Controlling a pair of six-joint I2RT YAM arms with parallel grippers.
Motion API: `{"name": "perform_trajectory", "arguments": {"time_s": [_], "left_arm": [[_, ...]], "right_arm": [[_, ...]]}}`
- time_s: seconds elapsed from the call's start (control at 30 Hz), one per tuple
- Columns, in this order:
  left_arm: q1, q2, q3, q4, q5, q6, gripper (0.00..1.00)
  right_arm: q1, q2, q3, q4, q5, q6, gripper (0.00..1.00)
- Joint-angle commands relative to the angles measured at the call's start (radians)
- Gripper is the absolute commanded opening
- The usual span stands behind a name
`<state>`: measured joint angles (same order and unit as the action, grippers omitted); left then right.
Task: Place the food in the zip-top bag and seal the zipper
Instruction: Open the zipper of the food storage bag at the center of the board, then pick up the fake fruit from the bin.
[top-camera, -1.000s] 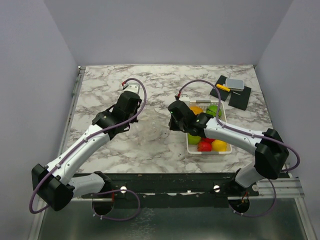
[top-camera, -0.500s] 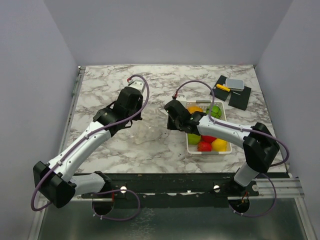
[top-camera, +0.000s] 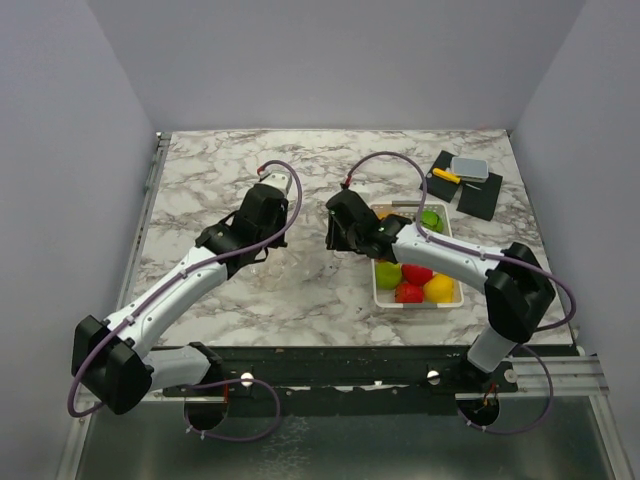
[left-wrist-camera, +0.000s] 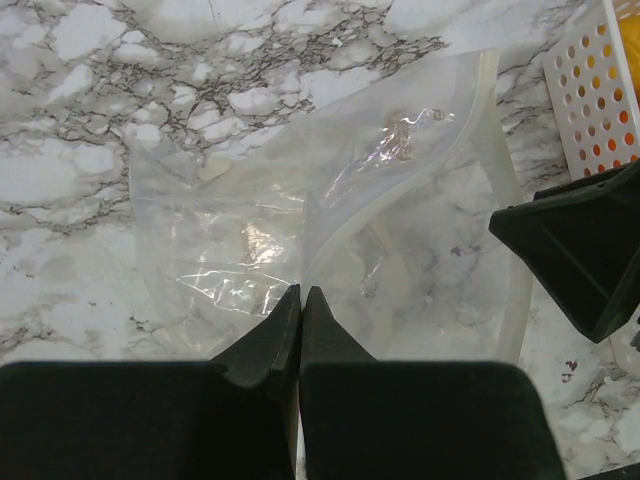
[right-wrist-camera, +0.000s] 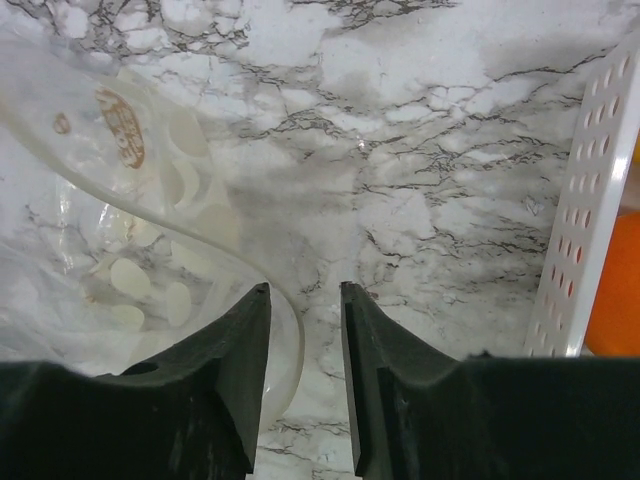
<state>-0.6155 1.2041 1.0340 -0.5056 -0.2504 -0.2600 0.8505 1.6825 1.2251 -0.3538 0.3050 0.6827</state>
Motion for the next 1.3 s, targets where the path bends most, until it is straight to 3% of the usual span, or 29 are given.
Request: {"name": "perform_trajectory", "arguments": {"time_s": [0.0,0.23,0.63,0.83,1.1,1.27], "left_arm": [[0.0,-0.022,-0.026,0.04,-0.023,-0.033,0.0],[0.0,-0.042,-0.055,0.072,-0.003,-0.05,0.0],[0.0,-0.077,-0.088,0.085,-0.031,-0.052,0.0],[0.0,-0.087,-0.095,0.092,-0.01,-0.055,0.0],[0.0,-0.114,-0.098,0.09,-0.013,-0.051,0.0],[0.0,-0.129,-0.104,0.09,-0.018,-0.048,0.0]], "right_arm": [[-0.004,-0.066,0.03,-0.033,-0.006,-0.022,0.44],[-0.004,-0.192,0.001,-0.089,0.029,-0.058,0.53],[-0.005,-0.327,-0.01,-0.353,0.189,-0.082,0.63],[-0.022,-0.409,-0.031,-0.475,0.232,-0.043,0.73],[-0.104,-0.501,-0.098,-0.574,0.25,0.019,0.81],[-0.197,-0.567,-0.178,-0.569,0.228,0.047,0.95]]}}
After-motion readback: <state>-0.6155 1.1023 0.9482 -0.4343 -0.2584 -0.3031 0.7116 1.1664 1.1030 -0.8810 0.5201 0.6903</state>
